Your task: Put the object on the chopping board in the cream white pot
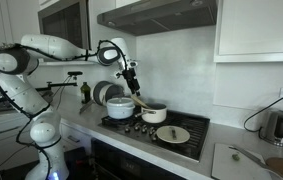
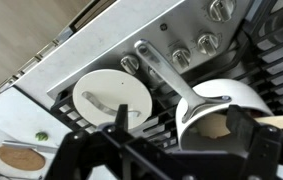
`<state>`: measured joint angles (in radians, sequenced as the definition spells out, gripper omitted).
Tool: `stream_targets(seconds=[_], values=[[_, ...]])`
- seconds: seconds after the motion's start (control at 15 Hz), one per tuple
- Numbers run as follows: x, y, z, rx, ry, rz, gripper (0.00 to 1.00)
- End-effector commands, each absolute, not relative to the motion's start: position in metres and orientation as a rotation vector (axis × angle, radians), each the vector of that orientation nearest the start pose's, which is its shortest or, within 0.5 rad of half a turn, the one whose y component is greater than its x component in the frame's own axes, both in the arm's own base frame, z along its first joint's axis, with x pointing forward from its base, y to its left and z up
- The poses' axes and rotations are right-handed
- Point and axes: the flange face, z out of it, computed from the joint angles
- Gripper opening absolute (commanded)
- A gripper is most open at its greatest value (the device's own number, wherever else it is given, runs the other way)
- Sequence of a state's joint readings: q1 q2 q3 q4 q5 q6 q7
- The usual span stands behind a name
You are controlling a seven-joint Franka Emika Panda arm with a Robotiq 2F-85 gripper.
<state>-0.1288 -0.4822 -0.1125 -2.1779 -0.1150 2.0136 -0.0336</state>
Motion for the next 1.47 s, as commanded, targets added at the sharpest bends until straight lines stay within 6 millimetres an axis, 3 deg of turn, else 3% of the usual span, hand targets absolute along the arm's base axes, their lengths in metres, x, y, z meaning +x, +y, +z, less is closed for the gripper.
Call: stream_targets(seconds=[0.0, 0.27, 0.6, 0.93, 1.4], values=[[0.443, -0.156, 0.631, -3.211, 0.426, -0.584, 1.00], [0.472, -0.193, 0.637, -3.215, 0.609, -0.687, 1.00], [0.514, -0.242, 0.630, -3.166, 0.877, -0.720, 1.00], [0.541, -0.295, 0.620, -3.112, 1.116, -0.710, 1.00], [0.569, -0.340, 0.587, -3.131, 1.188, -0.832, 1.00]])
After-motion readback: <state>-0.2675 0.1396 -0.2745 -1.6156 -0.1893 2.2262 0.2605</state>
